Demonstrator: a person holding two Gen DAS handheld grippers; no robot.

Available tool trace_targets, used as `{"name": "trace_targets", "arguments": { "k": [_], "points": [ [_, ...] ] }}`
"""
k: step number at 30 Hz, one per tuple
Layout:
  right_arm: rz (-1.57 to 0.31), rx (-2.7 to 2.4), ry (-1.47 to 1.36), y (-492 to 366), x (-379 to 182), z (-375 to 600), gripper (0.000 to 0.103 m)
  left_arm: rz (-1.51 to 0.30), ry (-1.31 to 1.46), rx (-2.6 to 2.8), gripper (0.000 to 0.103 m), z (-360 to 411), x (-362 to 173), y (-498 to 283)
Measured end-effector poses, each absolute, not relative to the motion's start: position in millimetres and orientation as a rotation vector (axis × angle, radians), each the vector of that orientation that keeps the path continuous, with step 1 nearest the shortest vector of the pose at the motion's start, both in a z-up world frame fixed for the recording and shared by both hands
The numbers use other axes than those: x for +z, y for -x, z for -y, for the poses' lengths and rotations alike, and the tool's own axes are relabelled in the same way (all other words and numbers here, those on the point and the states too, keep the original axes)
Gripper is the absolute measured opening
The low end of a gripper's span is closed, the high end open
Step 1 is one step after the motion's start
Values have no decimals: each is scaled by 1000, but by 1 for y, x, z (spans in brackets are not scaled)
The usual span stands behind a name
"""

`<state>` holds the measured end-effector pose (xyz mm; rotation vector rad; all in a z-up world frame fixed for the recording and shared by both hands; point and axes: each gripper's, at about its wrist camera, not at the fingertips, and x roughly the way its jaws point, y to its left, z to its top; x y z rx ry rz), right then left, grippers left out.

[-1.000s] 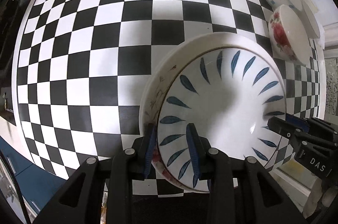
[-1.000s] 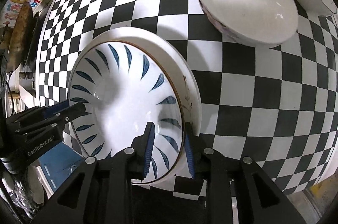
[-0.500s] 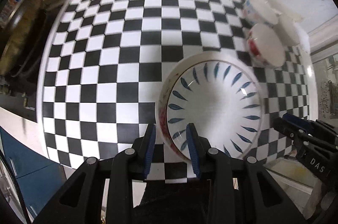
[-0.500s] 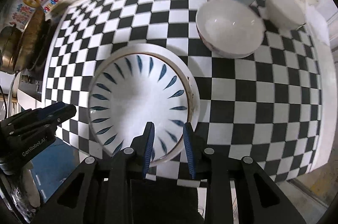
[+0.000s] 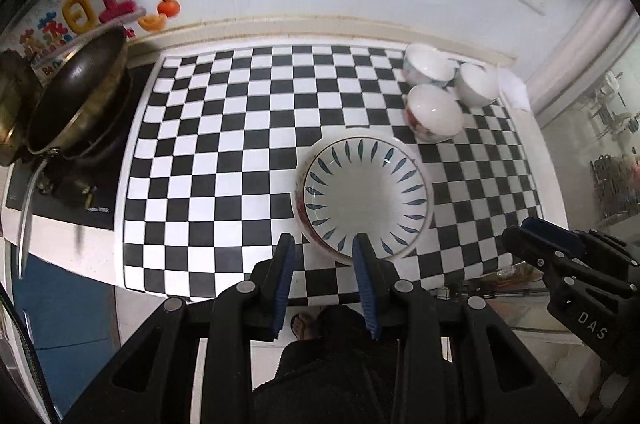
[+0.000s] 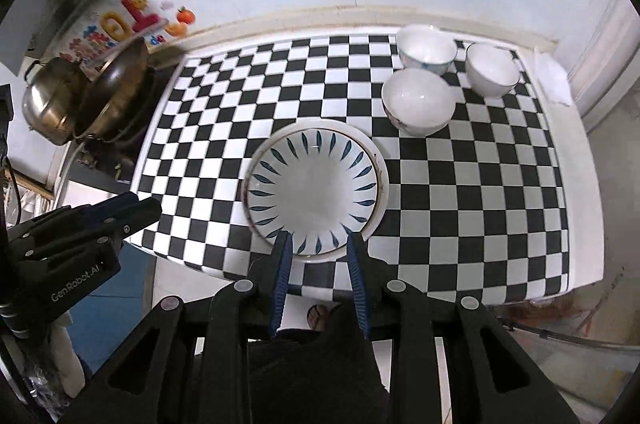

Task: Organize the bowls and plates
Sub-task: 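Lower the plate stack onto the checkered cloth and open both tools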

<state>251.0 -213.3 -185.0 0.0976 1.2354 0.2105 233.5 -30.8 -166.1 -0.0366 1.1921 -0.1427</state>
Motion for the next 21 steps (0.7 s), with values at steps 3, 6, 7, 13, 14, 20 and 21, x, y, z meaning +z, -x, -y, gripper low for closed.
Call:
{"name": "trace_targets", "arguments": {
  "k": [3,6,7,13,14,20,21],
  "points": [
    [-1202,209,-103,-231,-165,213,31,-1171,37,-154,28,30,-153,-218],
    [-1174,204,-114,-214,-148,214,31,-1148,30,-158,28,30,-142,-204],
    [-1166,202,-115,-210,-144,215,31,-1143,28,-160,28,30,-139,-201],
    [-1128,188,-125,-186,-124,217,31,-1121,31,-165,28,29,-129,-181],
    [-1127,187,-126,-184,-123,217,31,-1118,30,-167,28,29,-128,-179],
    [-1131,188,-141,-180,-124,221,35,-1108,40,-163,30,34,-128,-175],
    [-1133,188,-148,-180,-125,222,42,-1110,44,-163,33,35,-129,-177]
  ]
}}
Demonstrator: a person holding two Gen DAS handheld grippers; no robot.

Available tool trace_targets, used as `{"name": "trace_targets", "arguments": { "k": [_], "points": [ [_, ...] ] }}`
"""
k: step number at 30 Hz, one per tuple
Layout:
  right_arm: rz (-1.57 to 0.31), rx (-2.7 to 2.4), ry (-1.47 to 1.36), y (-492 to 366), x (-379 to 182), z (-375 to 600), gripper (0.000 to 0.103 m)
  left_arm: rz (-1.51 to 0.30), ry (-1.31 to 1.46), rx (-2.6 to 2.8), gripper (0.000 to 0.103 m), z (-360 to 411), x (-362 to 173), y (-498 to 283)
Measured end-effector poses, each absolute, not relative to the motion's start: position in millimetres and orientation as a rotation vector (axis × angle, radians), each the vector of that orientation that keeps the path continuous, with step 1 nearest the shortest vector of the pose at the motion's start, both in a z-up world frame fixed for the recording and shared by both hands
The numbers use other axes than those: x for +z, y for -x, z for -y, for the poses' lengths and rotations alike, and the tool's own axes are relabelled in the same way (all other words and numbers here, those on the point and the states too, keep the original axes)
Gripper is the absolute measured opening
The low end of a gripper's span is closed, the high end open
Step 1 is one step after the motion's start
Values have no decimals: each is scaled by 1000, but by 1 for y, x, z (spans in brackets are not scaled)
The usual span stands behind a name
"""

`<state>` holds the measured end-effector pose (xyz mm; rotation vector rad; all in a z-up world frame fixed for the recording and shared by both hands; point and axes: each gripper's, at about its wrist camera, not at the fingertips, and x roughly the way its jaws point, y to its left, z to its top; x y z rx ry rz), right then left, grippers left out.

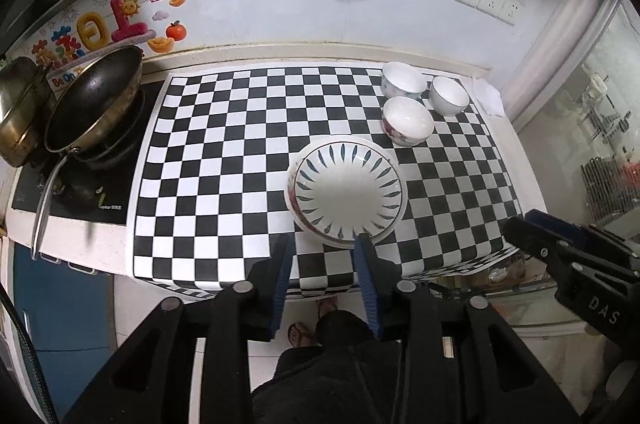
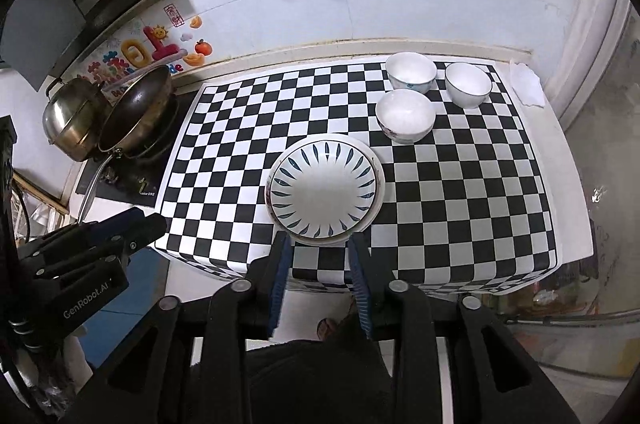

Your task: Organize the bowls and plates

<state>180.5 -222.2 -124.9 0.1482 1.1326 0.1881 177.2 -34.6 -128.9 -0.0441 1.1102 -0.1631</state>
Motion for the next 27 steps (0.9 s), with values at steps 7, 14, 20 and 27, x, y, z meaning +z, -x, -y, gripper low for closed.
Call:
{"name": "trace_targets", "arguments": {
  "k": [7,14,20,27],
  "points": [
    [-1142,151,-227,-207,-142,260,51,-1166,74,-149,33,55,-152,-223],
    [-1169,70,-276,-277,-193,327,51,-1259,117,-164,33,96,-192,-317],
    [-1270,69,-327,-371,-267,383,51,-1421,166,-189,33,140,-254,-415],
    [-1429,139,-344,-471,-359,407,51,-1596,222,-187,33,179,-333,-494]
  ]
}}
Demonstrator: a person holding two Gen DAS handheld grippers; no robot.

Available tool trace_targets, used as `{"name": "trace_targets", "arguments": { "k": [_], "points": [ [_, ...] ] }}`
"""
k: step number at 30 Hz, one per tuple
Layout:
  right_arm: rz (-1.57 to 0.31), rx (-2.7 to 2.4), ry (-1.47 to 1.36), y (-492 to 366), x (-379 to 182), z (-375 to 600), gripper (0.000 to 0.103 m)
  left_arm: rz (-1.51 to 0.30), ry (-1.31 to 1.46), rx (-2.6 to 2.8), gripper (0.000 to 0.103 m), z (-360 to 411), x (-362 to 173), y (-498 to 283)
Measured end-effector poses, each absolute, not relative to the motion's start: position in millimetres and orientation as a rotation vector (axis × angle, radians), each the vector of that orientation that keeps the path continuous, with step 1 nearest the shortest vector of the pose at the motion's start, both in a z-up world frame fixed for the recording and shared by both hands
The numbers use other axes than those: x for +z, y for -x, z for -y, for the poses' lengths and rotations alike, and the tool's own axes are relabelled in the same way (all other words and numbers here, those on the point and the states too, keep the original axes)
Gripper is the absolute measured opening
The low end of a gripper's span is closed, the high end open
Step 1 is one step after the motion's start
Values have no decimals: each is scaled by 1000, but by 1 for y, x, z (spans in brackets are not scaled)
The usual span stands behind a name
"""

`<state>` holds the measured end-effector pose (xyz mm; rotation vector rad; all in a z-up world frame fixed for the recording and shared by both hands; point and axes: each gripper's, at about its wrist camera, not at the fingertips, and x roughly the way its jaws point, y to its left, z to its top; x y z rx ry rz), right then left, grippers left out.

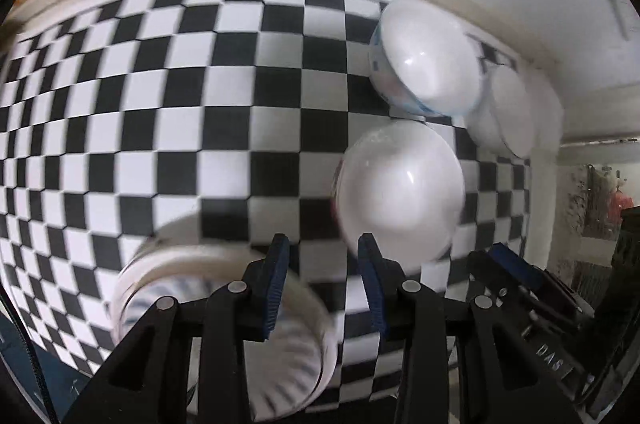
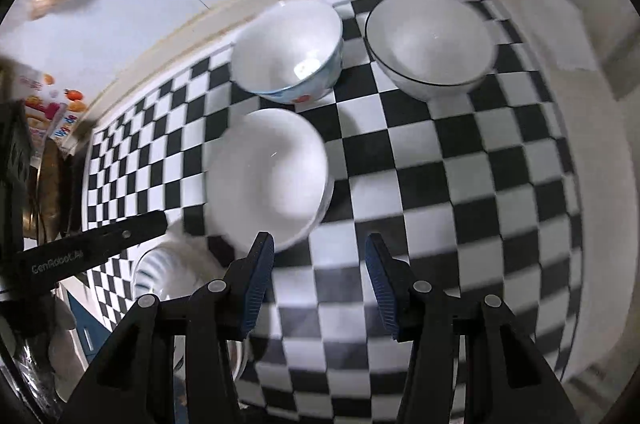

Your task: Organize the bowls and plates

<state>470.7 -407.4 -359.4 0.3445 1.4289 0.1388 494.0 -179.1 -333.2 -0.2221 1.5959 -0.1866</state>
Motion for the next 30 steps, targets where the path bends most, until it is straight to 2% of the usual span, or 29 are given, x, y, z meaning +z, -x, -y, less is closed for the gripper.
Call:
{"name": "trace_targets", "arguments": {
  "k": [4,5,7,9,15,22,30],
  "points": [
    [-1498,175,-366,-504,-400,411,46,-1669,234,-189,32,191,-365,-513],
    [-1517,185,-371,-511,-409,411,40,-1679,227,-182,32,195,-373,-516],
    [-1549,206,-381,-520,-422,411,29,-1687,225,-187,23,200,-380,-518],
    [-1576,229,-389,-526,-433,410,14,-1692,225,-191,19,204,-382,-518],
    [-1574,250,-342,-518,-426,410,13,-1665,181,-195,19,218,-367,-504],
    [-1575,267,-344,-474,-391,426,13,-1656,187,-267,19,235,-339,-460],
    [-1587,240,-327,-417,-374,446,13,-1681,121,-333,19,261,-340,-418]
  ]
}}
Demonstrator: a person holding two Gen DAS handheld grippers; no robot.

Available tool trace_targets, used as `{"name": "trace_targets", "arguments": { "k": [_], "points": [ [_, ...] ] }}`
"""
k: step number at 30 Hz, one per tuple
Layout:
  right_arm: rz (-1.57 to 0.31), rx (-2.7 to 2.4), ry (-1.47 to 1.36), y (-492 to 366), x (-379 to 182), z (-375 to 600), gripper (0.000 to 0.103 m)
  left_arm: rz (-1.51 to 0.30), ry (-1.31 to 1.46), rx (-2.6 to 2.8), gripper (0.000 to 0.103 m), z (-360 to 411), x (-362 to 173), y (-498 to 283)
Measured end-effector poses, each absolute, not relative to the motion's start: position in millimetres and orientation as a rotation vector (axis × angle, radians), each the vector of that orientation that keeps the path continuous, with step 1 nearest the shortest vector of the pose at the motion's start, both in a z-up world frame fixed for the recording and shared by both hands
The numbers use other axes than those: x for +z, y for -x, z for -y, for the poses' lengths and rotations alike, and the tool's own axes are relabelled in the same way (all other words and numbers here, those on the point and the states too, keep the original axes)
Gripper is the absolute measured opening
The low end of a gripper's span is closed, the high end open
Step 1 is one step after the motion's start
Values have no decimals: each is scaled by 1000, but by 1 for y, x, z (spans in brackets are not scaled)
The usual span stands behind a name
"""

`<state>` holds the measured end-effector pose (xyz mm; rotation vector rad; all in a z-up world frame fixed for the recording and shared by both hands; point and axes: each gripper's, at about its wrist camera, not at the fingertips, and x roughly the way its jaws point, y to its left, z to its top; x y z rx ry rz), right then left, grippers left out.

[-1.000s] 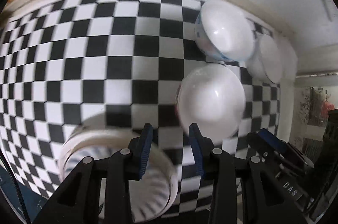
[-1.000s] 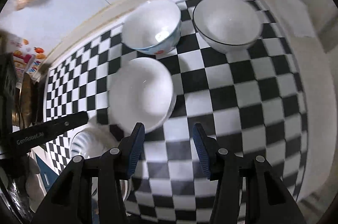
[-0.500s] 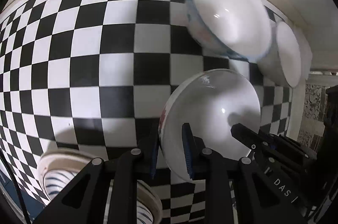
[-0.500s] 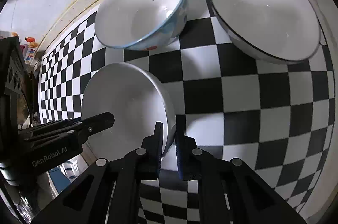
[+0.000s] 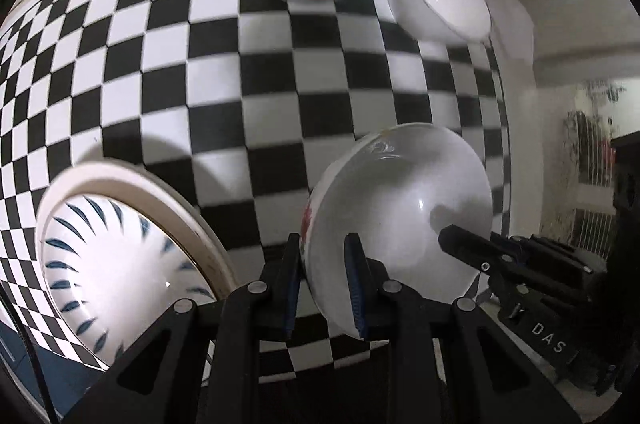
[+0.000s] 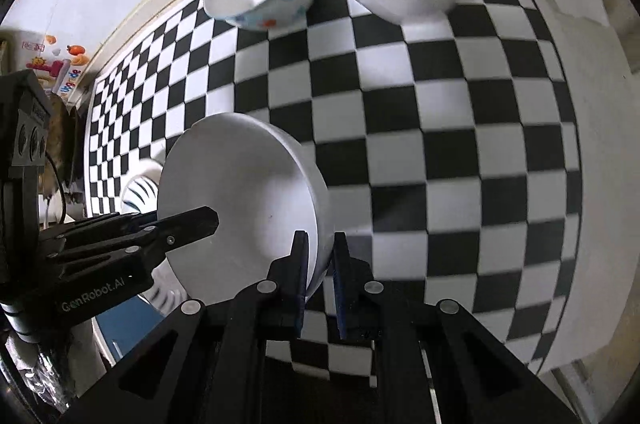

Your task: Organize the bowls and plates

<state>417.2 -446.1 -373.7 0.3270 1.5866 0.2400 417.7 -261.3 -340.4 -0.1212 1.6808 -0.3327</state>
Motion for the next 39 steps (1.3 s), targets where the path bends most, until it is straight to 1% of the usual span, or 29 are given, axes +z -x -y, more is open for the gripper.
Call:
{"name": "trace_targets", "arguments": {
  "k": [9,16,20,23,25,26,28,29,30,31,32,33,35,39],
  "points": [
    [-1647,201,-351,-380,-400,465,13,-1758,42,-354,19,283,-372,-392],
    [-1668,186,-359,-376,-411,473,13,-1776,14,-363,19,293,-380,-389],
    [-1705,187,-357,-380,-414,471,13,-1789,25,-370,19,288,-372,-391],
    [-1700,172,-377,-385,-400,483,13,-1743,44,-356,19,276,-344,-397],
    [-1657,171,-407,-393,-381,495,13,-1685,77,-333,20,263,-318,-414],
    [-1632,172,-417,-399,-370,500,13,-1668,94,-327,20,259,-311,-420],
    [-1581,193,-428,-418,-347,505,13,-1619,136,-304,26,248,-292,-446],
    [-1547,212,-427,-433,-334,506,15,-1599,150,-293,30,245,-286,-461],
    [-1520,229,-419,-447,-324,505,22,-1584,164,-278,30,240,-283,-476],
    [-1490,250,-400,-465,-314,501,26,-1571,191,-257,30,235,-282,-493],
    [-1464,270,-376,-485,-307,496,33,-1568,218,-242,30,230,-284,-508],
    [-1438,288,-352,-507,-302,491,35,-1569,241,-230,30,228,-287,-522],
    [-1428,311,-318,-546,-302,479,36,-1575,277,-206,30,223,-296,-549],
    [-1463,343,-226,-624,-324,445,36,-1609,332,-177,30,219,-326,-588]
  ]
}}
